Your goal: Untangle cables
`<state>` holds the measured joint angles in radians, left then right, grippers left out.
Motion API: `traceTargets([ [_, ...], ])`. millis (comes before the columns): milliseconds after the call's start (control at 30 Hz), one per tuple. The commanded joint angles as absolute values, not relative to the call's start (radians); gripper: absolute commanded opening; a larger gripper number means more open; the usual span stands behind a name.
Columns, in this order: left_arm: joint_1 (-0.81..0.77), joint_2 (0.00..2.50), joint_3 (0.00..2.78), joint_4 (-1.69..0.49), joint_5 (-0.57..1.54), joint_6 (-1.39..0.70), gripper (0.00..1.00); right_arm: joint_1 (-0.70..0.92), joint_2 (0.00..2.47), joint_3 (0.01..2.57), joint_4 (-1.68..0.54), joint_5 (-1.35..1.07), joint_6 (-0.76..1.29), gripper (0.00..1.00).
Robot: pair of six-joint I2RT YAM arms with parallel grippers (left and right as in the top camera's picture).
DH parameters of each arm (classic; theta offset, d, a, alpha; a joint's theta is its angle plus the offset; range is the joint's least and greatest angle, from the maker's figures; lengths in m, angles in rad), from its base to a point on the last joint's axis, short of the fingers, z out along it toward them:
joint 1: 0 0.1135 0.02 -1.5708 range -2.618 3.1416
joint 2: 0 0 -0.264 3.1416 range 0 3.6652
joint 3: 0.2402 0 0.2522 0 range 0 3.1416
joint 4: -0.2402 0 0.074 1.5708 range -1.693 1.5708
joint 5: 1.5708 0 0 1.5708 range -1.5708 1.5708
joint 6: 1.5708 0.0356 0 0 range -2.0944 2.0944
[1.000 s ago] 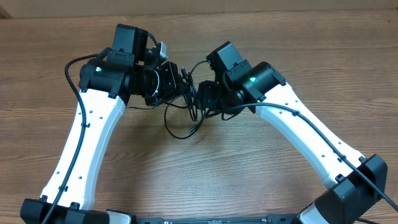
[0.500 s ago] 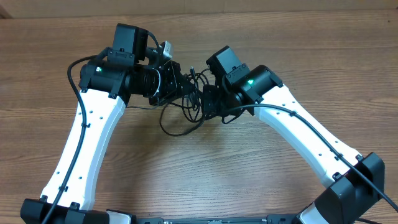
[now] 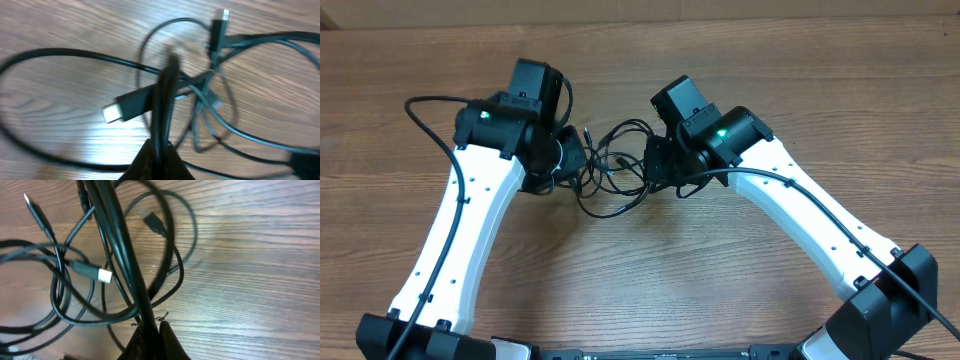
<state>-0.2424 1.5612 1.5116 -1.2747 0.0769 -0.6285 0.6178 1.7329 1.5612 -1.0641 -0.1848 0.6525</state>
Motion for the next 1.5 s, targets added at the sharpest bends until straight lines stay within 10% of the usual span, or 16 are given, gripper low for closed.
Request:
traceTargets([
  [0, -0.242, 1.537, 1.454, -1.266, -0.015, -0.635, 0.10, 0.620, 1.731, 1.557, -1.089, -0.058, 0.736, 0.04],
  [367, -0.242, 1.537, 1.421, -1.259, -0.125, -0.635, 0.14, 0.620, 1.731, 1.557, -1.202, 0.155, 0.864, 0.04],
  [700, -0.242, 1.537, 1.421, -1.260, -0.103, -0.634, 0.66, 0.620, 1.731, 1.557, -1.188, 0.153, 0.865, 0.04],
  [1467, -0.367, 1.713, 1.385, -1.259, 0.280, -0.407, 0.61, 0.620, 1.731, 1.557, -1.105, 0.077, 0.864, 0.06],
])
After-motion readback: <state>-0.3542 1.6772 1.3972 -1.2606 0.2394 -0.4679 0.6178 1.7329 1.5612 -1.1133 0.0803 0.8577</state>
